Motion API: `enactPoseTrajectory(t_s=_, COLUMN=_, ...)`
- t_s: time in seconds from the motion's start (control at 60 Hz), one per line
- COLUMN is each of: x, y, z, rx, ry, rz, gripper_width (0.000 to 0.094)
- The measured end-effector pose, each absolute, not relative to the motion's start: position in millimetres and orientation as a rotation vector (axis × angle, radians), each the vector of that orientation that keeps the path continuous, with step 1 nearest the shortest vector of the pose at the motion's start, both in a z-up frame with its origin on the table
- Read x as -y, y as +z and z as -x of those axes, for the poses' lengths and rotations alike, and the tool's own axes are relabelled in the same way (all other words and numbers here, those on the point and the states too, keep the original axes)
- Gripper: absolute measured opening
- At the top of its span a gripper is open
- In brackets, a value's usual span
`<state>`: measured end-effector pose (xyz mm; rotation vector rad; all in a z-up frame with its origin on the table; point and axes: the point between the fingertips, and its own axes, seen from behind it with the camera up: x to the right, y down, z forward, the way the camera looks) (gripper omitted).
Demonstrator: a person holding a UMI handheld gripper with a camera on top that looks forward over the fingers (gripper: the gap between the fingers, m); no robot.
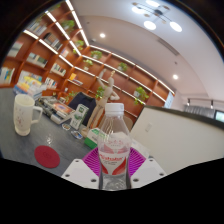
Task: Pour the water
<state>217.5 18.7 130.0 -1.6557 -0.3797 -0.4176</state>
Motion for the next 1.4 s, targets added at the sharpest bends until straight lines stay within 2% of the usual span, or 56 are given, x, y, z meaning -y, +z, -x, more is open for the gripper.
enactPoseTrajectory(t_s=0.3, x=-17.5, y=172.1, z=-92.2, rx=1.146, ry=-1.066, rz=1.255, gripper_width=0.0338)
enactPoseTrajectory(t_s=0.5, x=-31.9, y=194.4, z=-39.8, rx=1.400, ry=-1.322, rz=1.006, gripper_width=0.0338)
enactPoseTrajectory(t_s=0.633, x=-38.5, y=198.3, z=-6.0, rx=1.557, ry=-1.510, rz=0.774, gripper_width=0.0339)
enactPoseTrajectory(t_s=0.883, x=-41.9, y=206.6, z=22.5, rx=1.691, ry=-1.754, rz=0.479, gripper_width=0.0339)
enactPoseTrajectory(t_s=1.067, x=-43.2, y=200.6, z=20.1, rx=1.684, ry=-1.716, rz=0.550, gripper_width=0.0341)
enactPoseTrajectory(t_s=1.15, x=-37.4, y=200.9, z=20.4, rx=1.624, ry=-1.616, rz=0.644, gripper_width=0.0339)
enactPoseTrajectory(t_s=1.267, x=-29.3, y=208.9, z=13.3, rx=1.404, ry=-1.317, rz=0.959, gripper_width=0.0341)
enactPoseTrajectory(t_s=1.4, x=-25.4, y=204.5, z=-8.9, rx=1.038, ry=-0.818, rz=1.374, gripper_width=0.0341)
